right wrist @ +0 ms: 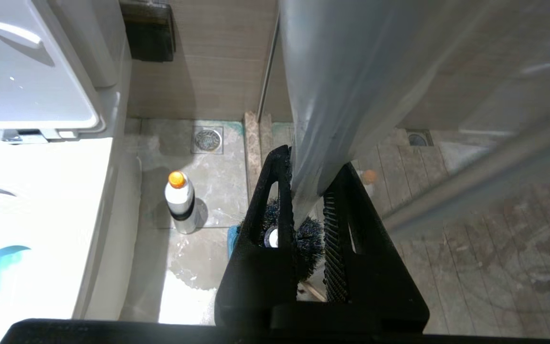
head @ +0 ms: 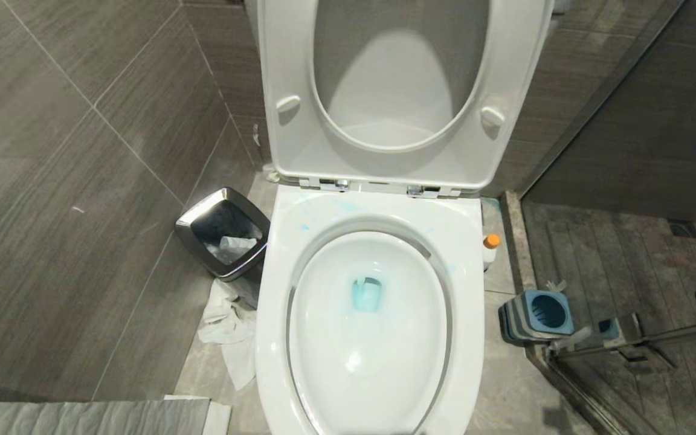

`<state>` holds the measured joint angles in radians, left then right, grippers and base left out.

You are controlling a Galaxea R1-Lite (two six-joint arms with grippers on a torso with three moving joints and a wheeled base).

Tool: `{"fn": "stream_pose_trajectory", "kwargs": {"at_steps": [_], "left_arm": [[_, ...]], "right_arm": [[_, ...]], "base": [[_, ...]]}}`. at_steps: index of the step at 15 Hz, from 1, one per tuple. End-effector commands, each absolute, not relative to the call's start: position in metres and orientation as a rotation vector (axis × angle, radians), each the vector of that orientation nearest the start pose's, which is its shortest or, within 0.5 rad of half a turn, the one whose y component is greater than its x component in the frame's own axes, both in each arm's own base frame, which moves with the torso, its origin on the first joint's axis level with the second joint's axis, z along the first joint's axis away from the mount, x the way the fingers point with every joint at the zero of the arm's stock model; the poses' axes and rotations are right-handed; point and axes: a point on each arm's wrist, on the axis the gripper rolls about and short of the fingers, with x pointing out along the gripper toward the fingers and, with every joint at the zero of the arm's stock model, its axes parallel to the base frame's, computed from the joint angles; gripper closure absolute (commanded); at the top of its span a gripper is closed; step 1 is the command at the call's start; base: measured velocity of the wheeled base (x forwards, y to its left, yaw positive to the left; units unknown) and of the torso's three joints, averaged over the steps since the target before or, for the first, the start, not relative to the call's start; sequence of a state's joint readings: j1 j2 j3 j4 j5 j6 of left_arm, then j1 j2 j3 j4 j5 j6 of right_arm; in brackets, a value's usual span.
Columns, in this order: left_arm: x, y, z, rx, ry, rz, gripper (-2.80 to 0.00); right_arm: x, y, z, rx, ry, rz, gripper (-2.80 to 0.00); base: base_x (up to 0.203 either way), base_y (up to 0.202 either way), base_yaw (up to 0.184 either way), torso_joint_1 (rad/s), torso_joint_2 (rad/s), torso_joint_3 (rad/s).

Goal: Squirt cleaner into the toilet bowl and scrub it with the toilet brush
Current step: Scrub the toilet bowl

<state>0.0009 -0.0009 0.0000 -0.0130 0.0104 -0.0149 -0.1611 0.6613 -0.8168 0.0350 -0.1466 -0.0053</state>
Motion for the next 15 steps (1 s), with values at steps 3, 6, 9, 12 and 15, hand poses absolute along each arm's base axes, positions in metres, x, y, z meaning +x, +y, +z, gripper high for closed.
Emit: {"fn": "stream_pose_trajectory", "kwargs": {"at_steps": [3,6,9,12,15], "left_arm": [[-0.022,0.0,0.075,-0.015,-0.006,0.012,0.0],[-0.022,0.0,0.075,-0.015,-0.006,0.012,0.0],[-0.022,0.0,0.075,-0.015,-0.006,0.011,0.0],[-0.022,0.0,0.075,-0.015,-0.006,0.012,0.0],[-0.022,0.0,0.075,-0.015,-0.006,0.012,0.0]], "right_arm": [[0.035,-0.009,0.297,-0.007,-0.081,-0.307,0.0],[0.051,-0.012,0.295,0.0,-0.035,-0.306,0.0],[0.053,-0.01,0.294,-0.007,-0.027,-0.234,0.0],[0.055,-0.008,0.289,-0.057,-0.005,-0.132,0.0],[0.075,-0.01,0.284,-0.078,0.066,-0.091,0.0]], "base": [[0.0,0.0,0.0,0.003,0.0,0.205],[0.0,0.0,0.0,-0.001,0.0,0.199],[0.0,0.0,0.0,0.003,0.0,0.204],[0.0,0.0,0.0,0.002,0.0,0.187],[0.0,0.0,0.0,-0.002,0.0,0.049]]}}
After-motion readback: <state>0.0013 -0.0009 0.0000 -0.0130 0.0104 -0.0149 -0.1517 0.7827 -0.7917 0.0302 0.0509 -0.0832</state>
